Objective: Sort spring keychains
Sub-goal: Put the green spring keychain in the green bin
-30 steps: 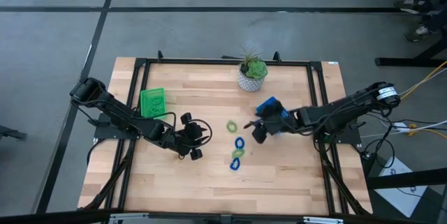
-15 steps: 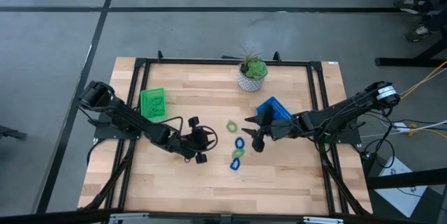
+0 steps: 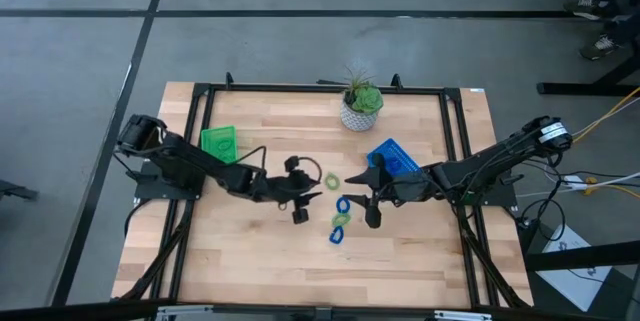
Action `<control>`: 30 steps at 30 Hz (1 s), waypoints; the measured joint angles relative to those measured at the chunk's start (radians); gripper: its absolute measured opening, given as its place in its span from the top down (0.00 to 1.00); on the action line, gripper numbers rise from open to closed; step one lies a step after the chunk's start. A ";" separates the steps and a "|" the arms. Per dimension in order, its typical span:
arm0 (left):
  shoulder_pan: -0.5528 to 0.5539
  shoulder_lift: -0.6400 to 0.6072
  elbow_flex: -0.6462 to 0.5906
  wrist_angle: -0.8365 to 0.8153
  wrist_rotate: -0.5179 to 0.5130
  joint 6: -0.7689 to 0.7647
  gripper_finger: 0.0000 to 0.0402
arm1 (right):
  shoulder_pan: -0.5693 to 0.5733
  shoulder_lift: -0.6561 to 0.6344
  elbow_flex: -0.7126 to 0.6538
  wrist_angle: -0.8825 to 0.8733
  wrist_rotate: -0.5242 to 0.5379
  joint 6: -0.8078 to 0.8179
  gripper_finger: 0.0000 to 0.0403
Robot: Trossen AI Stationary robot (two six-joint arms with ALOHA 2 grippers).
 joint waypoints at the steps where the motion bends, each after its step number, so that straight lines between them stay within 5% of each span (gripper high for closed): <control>1: 0.007 0.009 0.011 -0.004 0.012 0.017 0.68 | 0.000 0.000 0.000 0.005 0.000 -0.001 0.50; 13: 0.029 0.199 0.184 -0.037 0.098 0.106 0.68 | 0.005 0.000 0.000 0.015 -0.008 -0.003 0.50; 30: 0.020 0.217 0.204 -0.156 0.133 0.281 0.68 | 0.008 0.000 0.000 0.058 -0.070 -0.030 0.50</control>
